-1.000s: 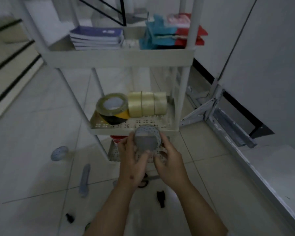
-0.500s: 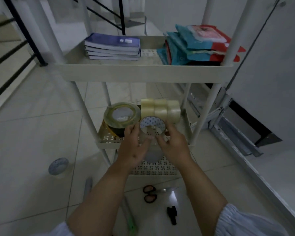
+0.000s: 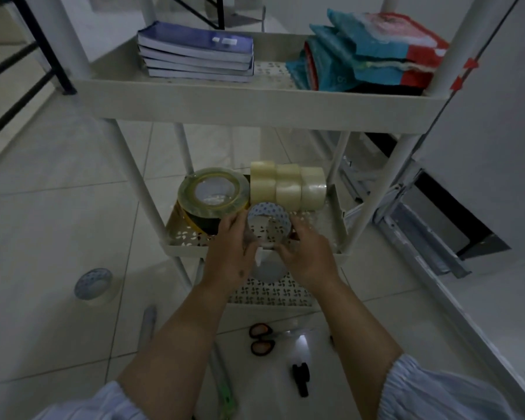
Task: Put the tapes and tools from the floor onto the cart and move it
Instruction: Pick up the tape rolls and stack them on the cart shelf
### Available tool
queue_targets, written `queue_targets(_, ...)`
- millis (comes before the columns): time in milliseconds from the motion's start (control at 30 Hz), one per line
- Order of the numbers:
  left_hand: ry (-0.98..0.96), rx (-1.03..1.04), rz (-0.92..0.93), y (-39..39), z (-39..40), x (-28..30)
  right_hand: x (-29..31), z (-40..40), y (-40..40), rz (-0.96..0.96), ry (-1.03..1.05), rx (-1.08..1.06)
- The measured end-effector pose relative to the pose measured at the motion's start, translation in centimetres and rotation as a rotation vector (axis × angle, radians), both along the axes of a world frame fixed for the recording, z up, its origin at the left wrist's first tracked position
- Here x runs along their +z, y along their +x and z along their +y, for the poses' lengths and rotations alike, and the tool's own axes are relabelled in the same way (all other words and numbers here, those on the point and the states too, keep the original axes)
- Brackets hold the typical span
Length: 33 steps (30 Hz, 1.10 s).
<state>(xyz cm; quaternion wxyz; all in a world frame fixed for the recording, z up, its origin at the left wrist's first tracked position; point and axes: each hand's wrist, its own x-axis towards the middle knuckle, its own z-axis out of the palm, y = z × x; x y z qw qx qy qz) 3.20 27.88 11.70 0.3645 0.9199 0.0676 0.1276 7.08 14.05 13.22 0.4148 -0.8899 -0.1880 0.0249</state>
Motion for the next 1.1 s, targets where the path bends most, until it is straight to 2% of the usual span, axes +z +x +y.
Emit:
queue_targets(133,0.152,0.067,0.043,0.3,0.5,-0.7,-0.3,0.2,-0.1,-0.018,0.0,0.025)
queue_targets(300,0.327,0.157,0.114,-0.4,0.8,-0.6,0.2,1.4,-0.3,-0.058,-0.274,-0.051)
queue_targets(500,0.334,0.168,0.137,-0.7,0.9,-0.3,0.2,1.9,-0.6,0.02,-0.322,-0.066)
queue_targets(633,0.244,0.164,0.067,-1.8,1.0,-0.1,-0.2,2.1,-1.7,-0.065,-0.395,-0.031)
queue_targets(733,0.162,0.204,-0.055,-4.1,1.1,0.0,-0.4,2.7,-3.6,-0.196,-0.302,0.025)
queue_targets(833,0.147,0.305,-0.138,-7.0,0.9,-0.6,-1.0,3.9,-5.5,-0.311,-0.112,0.073)
queue_targets(967,0.103,0.419,0.026,-11.0,2.3,-1.2,-2.2,6.0,-8.5,-0.364,0.038,0.18)
queue_targets(1100,0.179,0.462,0.112,-14.5,6.3,-2.3,-3.8,8.8,-11.2,-0.288,0.057,0.298)
